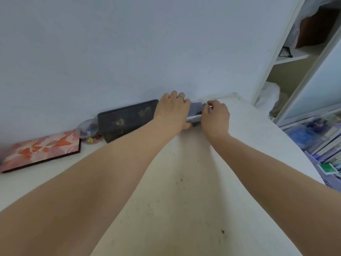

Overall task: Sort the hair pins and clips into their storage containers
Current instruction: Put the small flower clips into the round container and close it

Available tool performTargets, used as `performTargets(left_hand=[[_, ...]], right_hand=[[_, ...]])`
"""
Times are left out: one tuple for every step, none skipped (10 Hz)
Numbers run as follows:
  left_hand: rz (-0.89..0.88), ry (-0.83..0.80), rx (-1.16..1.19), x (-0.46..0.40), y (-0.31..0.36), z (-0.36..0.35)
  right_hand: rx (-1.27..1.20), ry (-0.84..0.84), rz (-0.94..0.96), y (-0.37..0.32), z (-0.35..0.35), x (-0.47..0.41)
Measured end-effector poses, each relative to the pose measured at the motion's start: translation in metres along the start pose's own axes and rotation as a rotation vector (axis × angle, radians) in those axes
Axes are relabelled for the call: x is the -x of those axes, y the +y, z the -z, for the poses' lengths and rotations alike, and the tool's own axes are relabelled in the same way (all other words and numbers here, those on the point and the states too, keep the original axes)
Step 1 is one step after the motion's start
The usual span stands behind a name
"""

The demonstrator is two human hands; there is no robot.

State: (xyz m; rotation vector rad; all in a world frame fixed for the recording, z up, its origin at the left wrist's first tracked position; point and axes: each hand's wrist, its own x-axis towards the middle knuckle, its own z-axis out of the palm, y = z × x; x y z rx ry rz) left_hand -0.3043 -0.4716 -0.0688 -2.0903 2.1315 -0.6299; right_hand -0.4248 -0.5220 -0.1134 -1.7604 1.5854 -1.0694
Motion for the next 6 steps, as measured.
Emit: performTargets(left_hand=[[0.064,-0.011,-0.041,-0.005,-0.014,-0.008],[0.105,-0.022,-0.031,-0.004,-0.023,-0.016],[0.12,-0.027,-0.02,-0.003,-0.027,-0.016],[0.104,-0.042,0.028,0.009,-0.034,-0.008],[0.12,-0.016,0.135,0.034,-0.046,0.014],[0.121,0.138,0.346,0.085,-0.066,0.062]], right_hand=[[-0.024,-0.042,0.013,-0.008,-0.014,-0.007],[-0.013,-0.108,0.046,-0.014,-0.026,-0.011],[-0.035,-0.171,0.026,-0.014,-0.03,-0.014],[-0.093,-0.276,-0.041,-0.021,-0.015,-0.004],[-0.028,-0.271,-0.057,-0.026,0.003,0.009],[-0.096,-0.161,0.044,-0.054,0.035,0.029]])
